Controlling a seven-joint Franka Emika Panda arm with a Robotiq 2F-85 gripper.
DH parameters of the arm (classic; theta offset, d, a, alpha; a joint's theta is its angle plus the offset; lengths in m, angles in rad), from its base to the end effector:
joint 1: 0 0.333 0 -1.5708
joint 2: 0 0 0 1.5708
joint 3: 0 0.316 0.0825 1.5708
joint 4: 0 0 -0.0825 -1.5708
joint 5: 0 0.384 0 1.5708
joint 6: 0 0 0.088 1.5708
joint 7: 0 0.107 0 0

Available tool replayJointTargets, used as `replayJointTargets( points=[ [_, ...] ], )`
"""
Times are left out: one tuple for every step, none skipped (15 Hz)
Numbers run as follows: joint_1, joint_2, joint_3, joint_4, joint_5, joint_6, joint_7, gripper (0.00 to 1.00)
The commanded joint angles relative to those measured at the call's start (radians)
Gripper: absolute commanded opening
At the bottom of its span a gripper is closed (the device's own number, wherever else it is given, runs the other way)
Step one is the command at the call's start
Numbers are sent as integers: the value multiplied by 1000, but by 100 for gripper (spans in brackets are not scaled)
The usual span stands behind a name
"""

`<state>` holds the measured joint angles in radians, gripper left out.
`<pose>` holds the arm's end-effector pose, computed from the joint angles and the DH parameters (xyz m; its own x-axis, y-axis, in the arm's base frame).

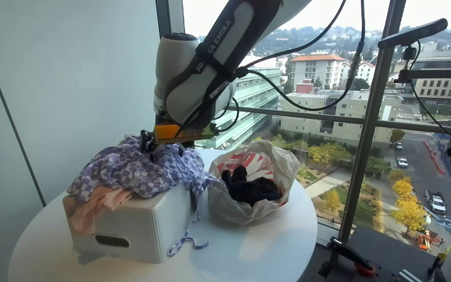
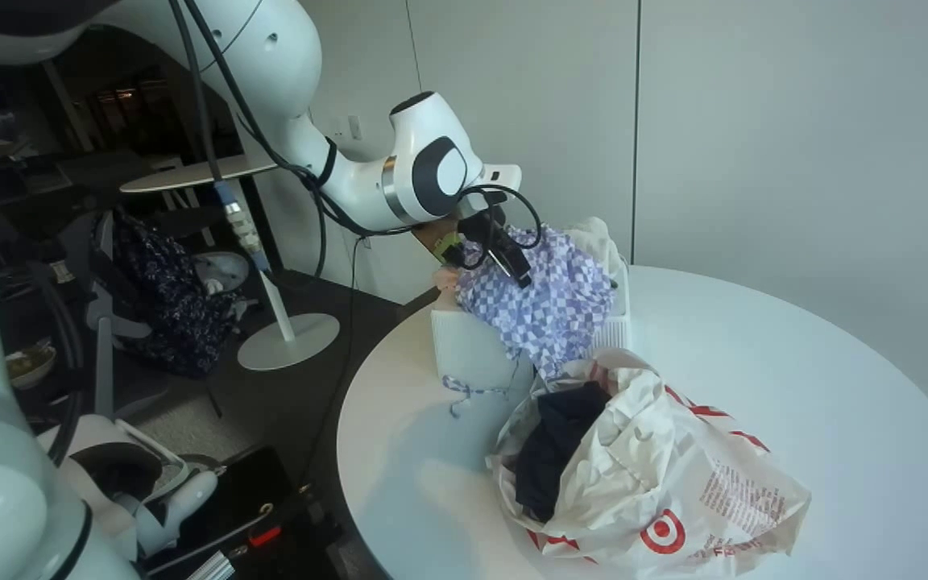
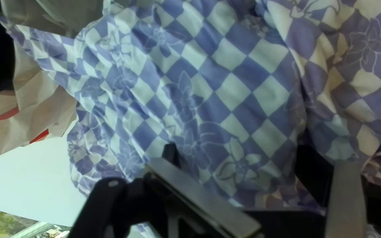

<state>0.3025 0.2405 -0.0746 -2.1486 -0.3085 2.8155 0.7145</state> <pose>0.5815 0.1515 0.3338 0.8779 -0.2046 0.4330 -0.1895 -0.9787 -0.0783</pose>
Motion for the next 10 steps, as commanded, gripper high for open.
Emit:
replayJointTargets(
  points=[
    [-20, -8, 38, 16, 35, -42, -64, 62],
    [-19, -16, 42, 8, 33, -48, -65, 52],
    [-18, -30, 50, -6, 38, -62, -69, 45],
    [-17, -38, 54, -13, 36, -73, -65, 37],
    [-17, -52, 59, -21, 34, -94, -58, 31],
    [-16, -69, 59, -29, 24, -115, -49, 21],
    [-14, -82, 56, -32, 7, -137, -30, 15],
    [-17, -98, 58, -36, 3, -151, -20, 14],
    [-21, -114, 57, -40, -6, -155, -8, 11],
    [-23, -130, 55, -41, -20, -157, 14, 10]
  ],
)
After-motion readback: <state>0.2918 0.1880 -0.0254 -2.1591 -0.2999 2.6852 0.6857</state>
